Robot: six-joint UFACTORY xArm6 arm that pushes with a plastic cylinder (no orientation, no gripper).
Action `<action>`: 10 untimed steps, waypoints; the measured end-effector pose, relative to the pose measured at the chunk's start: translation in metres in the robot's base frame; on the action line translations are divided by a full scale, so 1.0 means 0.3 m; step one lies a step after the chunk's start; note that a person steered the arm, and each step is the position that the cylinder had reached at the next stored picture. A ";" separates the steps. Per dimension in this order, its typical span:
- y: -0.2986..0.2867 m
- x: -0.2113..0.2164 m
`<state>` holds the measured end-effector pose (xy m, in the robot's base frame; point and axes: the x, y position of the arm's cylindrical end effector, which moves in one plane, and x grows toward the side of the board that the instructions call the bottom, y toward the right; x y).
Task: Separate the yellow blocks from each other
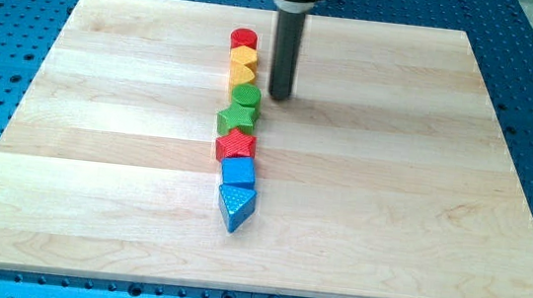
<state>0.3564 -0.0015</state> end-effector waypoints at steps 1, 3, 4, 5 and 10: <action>-0.139 -0.026; -0.053 -0.068; -0.080 -0.136; -0.360 -0.136; -0.475 0.023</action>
<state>0.3633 -0.1441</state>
